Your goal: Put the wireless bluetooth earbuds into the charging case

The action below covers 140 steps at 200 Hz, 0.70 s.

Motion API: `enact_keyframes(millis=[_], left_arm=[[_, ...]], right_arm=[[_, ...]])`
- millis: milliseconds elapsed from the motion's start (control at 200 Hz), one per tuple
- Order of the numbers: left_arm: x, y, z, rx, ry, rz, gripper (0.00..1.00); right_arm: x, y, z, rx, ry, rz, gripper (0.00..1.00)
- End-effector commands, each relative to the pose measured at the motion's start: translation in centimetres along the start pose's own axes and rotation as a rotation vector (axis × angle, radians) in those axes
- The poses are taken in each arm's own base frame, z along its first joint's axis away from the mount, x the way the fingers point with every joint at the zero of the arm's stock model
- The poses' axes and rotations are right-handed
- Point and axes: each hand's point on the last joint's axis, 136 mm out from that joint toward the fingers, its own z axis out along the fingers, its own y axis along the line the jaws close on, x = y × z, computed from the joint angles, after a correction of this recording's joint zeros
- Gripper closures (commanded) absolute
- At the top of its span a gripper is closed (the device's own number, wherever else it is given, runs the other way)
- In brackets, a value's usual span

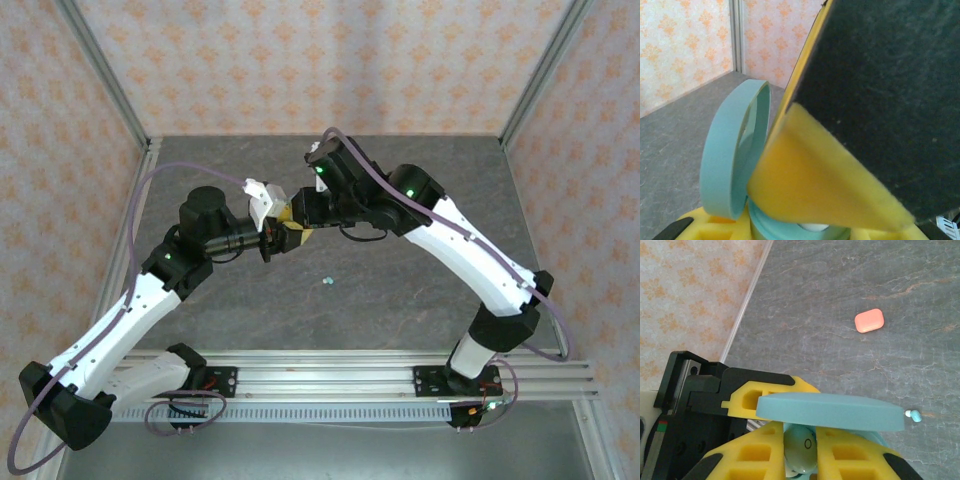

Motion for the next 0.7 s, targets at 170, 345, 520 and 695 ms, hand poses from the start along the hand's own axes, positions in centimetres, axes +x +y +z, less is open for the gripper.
enact_keyframes(millis=[170,345,520,695], left_arm=[[-2.0,-0.3,-0.7,-0.017,-0.063,0.070,1.00],[-1.8,-0.3,-0.7,-0.020,-0.059,0.070,1.00],[-1.8,-0.2,-0.7,-0.022,-0.060,0.073,1.00],[-1.7,-0.2,-0.7,-0.025,-0.061,0.075,1.00]], right_arm=[[0.5,-0.2,-0.5,0.028,0.021,-0.012,0.72],[0.1,0.3,-1.1,0.008,0.003,-0.004,0.66],[-0.2,0.9,-1.6,-0.025,-0.011,0.003,0.64],[-1.1,1.1,-3.4,-0.049,-0.073,0.000,0.62]])
